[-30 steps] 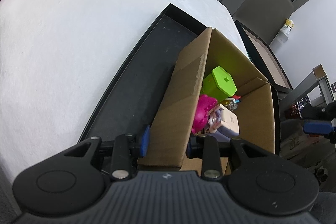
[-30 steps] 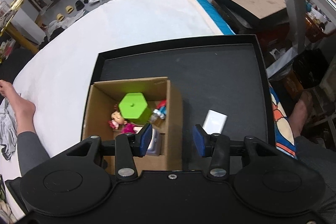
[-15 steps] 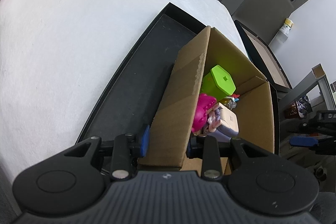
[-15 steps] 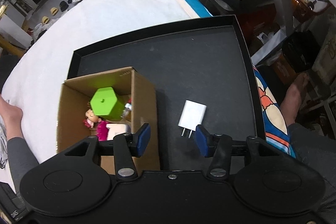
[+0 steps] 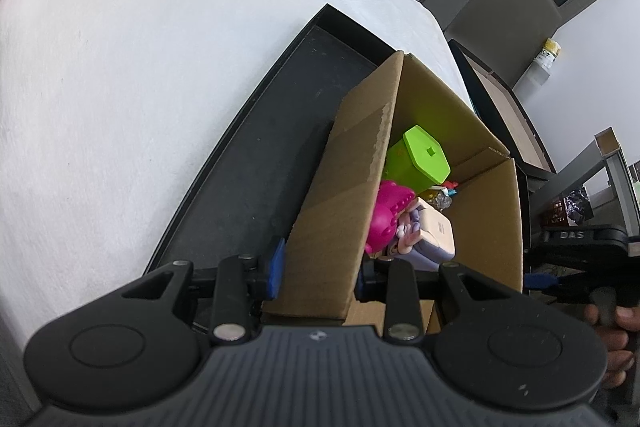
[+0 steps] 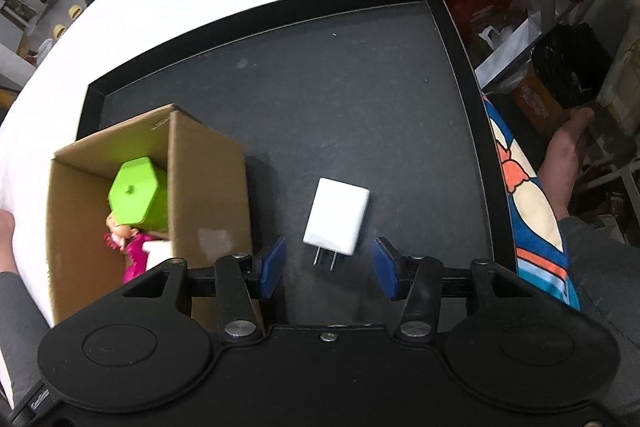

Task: Organize rigid objects

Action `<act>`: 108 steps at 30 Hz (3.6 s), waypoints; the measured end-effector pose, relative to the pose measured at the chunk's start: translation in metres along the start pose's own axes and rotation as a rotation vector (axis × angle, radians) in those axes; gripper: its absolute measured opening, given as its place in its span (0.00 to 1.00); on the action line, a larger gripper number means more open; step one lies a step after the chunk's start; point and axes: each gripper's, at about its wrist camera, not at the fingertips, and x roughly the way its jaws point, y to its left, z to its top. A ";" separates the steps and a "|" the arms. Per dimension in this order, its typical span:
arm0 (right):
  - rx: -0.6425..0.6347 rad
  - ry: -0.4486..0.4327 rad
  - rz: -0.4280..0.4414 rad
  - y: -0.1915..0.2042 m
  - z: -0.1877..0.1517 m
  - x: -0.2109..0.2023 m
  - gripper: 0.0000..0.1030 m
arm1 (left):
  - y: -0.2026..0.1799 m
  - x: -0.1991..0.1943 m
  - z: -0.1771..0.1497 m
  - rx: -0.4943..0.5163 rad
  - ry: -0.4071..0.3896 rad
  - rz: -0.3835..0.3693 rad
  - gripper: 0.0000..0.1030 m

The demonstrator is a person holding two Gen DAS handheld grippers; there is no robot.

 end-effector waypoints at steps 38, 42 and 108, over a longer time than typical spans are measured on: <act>-0.088 -0.054 -0.029 0.019 0.016 -0.009 0.36 | -0.003 0.001 0.001 0.012 0.004 0.005 0.31; -0.102 -0.081 -0.013 0.030 0.015 -0.027 0.37 | -0.002 0.001 0.001 0.012 0.007 0.003 0.31; -0.079 -0.174 0.219 0.015 -0.041 -0.098 0.85 | -0.074 -0.065 0.005 0.257 0.006 0.086 0.43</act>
